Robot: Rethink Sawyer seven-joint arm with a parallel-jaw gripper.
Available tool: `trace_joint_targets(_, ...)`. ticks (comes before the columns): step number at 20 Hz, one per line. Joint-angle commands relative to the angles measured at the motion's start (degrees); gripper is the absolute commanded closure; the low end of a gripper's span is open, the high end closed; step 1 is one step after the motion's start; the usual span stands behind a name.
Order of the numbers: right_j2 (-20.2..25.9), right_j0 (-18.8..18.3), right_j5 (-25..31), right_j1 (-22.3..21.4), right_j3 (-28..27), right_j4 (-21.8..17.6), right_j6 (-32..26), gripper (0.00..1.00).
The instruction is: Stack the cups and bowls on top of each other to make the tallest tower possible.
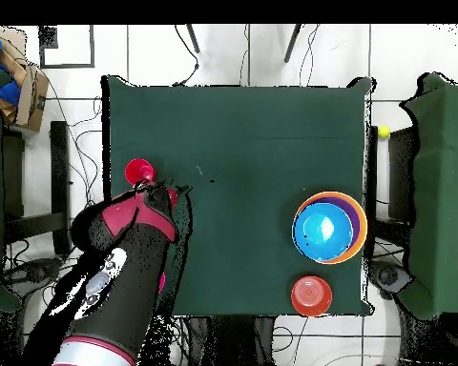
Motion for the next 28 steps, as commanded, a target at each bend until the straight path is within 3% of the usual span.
trace_joint_targets(1, 3.71, 1.96, 2.15, -0.80, 1.46, 3.30, 7.69, 0.00)
trace_joint_targets(15, 2.71, 4.80, -0.54, -1.81, 5.44, 4.91, 7.92, 0.00)
trace_joint_targets(28, 4.33, 2.10, -8.56, -2.96, 11.26, 4.10, 6.98, 0.00)
